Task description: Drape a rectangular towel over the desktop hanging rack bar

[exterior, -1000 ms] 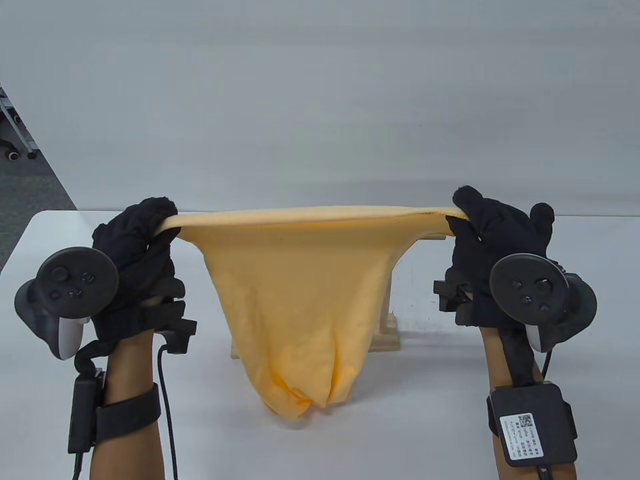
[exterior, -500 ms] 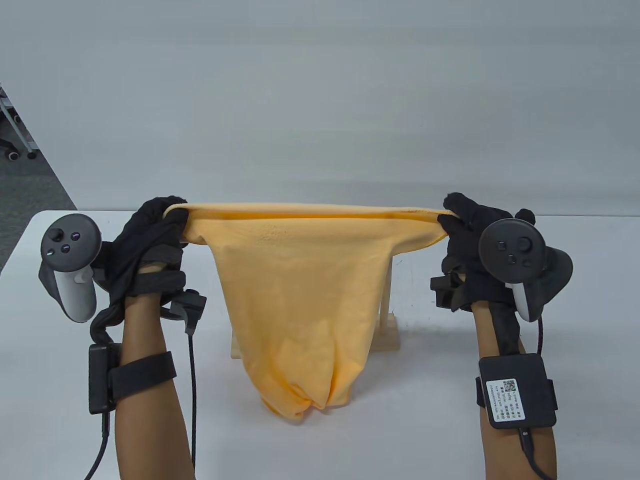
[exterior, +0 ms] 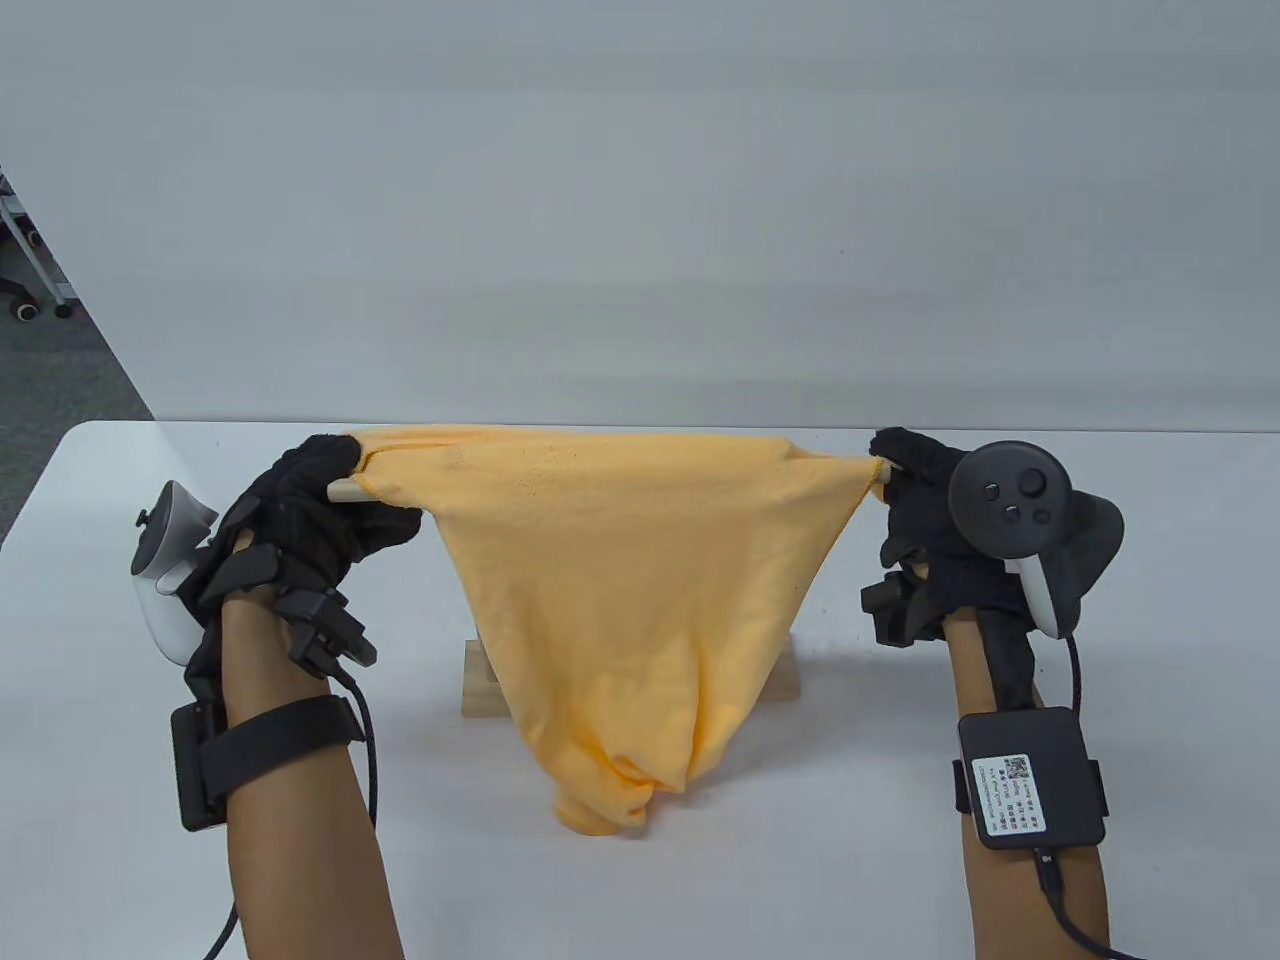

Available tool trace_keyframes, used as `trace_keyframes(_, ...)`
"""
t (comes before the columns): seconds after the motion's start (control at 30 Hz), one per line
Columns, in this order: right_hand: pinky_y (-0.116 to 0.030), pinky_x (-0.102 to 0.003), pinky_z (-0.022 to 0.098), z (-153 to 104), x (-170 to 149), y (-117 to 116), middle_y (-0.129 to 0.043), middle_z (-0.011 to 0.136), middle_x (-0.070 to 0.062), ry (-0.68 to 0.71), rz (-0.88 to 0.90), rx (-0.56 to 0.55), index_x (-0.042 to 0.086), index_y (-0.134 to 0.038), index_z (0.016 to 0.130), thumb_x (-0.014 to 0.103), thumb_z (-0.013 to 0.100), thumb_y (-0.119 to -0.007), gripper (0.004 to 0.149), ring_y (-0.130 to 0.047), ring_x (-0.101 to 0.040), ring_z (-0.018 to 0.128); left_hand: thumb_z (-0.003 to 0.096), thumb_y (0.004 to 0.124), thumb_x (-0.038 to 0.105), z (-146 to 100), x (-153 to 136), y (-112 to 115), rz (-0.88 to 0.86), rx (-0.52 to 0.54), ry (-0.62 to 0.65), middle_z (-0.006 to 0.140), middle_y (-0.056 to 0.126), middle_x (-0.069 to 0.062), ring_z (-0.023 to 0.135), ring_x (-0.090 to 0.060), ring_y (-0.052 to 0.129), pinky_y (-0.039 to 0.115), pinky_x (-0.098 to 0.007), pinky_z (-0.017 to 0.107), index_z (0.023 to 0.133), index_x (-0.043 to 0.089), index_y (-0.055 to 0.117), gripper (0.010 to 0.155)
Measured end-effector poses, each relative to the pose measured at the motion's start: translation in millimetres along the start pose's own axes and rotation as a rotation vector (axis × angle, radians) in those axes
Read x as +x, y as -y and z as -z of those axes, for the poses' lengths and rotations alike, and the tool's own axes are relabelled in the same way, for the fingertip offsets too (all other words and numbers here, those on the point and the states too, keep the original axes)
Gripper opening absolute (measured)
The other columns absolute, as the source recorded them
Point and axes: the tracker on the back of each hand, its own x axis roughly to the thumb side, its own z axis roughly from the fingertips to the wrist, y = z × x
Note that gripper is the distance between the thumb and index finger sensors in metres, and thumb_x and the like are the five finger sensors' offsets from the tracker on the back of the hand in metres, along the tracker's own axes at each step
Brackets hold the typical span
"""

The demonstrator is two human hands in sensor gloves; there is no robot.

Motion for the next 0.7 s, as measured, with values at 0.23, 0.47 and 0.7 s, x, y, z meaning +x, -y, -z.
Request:
trace_keyframes(0.23, -0.05, -0.076, 0.059, -3.7, -0.3, -2.4, -0.108, 0.044, -0.004, 0.009, -0.045, -0.002, 0.02, -0.095, 0.063, 0.031, 0.03, -0.09, 0.035, -0.1, -0.03, 0.06, 0.0598, 0.076, 0.04, 0.7, -18.9, -10.7, 0.137, 0.031, -0.076, 0.069, 0.099, -0.004, 0.062, -0.028, 0.1, 0.066, -0.062, 0.068, 0.089, 0.016, 0.079, 0.038)
trace_keyframes(0.47, -0.05, -0.076, 0.059, -5.9, -9.5, -9.8, -0.108, 0.045, -0.004, -0.015, -0.062, 0.021, 0.02, -0.095, 0.064, 0.031, 0.03, -0.09, 0.035, -0.1, -0.03, 0.06, 0.0601, 0.075, 0.04, 1.3, -31.6, -14.0, 0.319, 0.079, -0.129, 0.072, 0.097, -0.005, 0.065, -0.029, 0.098, 0.064, -0.063, 0.069, 0.091, 0.017, 0.078, 0.038)
trace_keyframes(0.7, -0.049, -0.076, 0.059, -11.6, -19.3, -25.2, -0.108, 0.045, -0.004, -0.029, -0.098, 0.062, 0.02, -0.095, 0.064, 0.031, 0.03, -0.09, 0.035, -0.1, -0.031, 0.061, 0.0601, 0.075, 0.04, -0.1, -48.6, -21.8, 0.422, 0.113, -0.174, 0.073, 0.096, -0.005, 0.067, -0.03, 0.097, 0.062, -0.063, 0.069, 0.091, 0.017, 0.077, 0.039)
